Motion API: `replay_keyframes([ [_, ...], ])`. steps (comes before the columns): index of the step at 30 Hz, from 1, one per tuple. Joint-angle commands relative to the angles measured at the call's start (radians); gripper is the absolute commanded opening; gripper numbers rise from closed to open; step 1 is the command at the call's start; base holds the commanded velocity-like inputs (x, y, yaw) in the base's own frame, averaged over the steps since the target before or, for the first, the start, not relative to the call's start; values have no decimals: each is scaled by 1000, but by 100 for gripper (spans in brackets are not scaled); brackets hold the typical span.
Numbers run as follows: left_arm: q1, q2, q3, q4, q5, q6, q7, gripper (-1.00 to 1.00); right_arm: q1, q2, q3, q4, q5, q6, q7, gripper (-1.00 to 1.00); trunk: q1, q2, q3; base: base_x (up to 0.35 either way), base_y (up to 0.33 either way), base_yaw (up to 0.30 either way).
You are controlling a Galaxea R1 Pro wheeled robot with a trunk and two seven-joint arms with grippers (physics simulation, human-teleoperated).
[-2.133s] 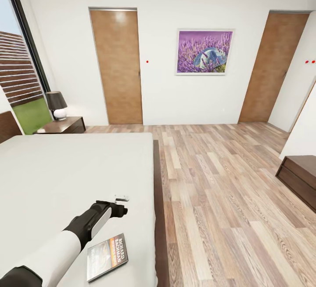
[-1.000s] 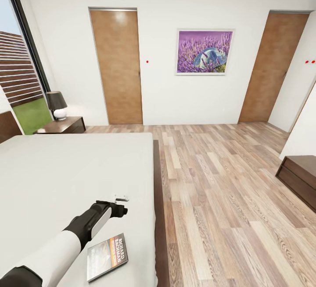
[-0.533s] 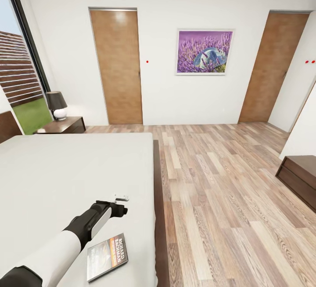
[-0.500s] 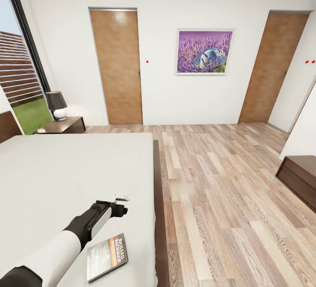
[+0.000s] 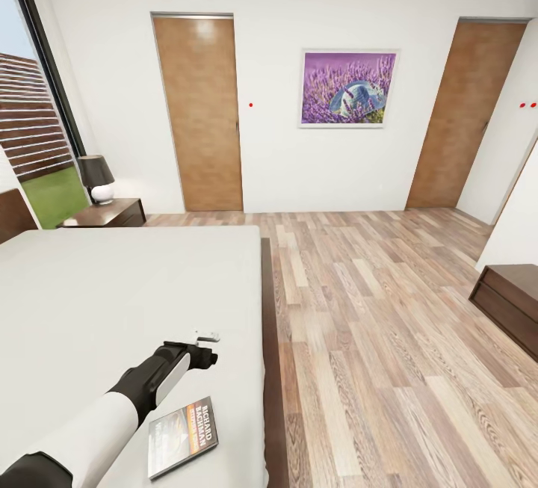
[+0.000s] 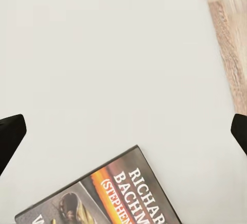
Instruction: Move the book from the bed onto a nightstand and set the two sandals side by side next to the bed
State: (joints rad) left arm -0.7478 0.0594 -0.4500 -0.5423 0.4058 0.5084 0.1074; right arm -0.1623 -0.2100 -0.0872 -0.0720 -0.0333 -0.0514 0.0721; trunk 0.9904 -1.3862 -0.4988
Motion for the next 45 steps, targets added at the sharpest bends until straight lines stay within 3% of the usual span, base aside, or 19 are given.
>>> replay_keyframes([
  [1,-1,1,-8,0,10,5,9,100,-1,0,-8,1,-4,-4,6,100,0,-1,-1,0,0,0],
  [15,-2,-19,-13,12,7,21,17,100,-1,0,-8,0,-4,-3,6,100,0,-1,-1,0,0,0],
  [33,-5,-28,-14,44,0,62,24,100,-1,1,-7,0,-4,-3,6,100,0,-1,-1,0,0,0],
  [45,-26,-29,-11,83,4,55,16,100,0,1,-6,0,-4,-3,6,100,0,-1,-1,0,0,0],
])
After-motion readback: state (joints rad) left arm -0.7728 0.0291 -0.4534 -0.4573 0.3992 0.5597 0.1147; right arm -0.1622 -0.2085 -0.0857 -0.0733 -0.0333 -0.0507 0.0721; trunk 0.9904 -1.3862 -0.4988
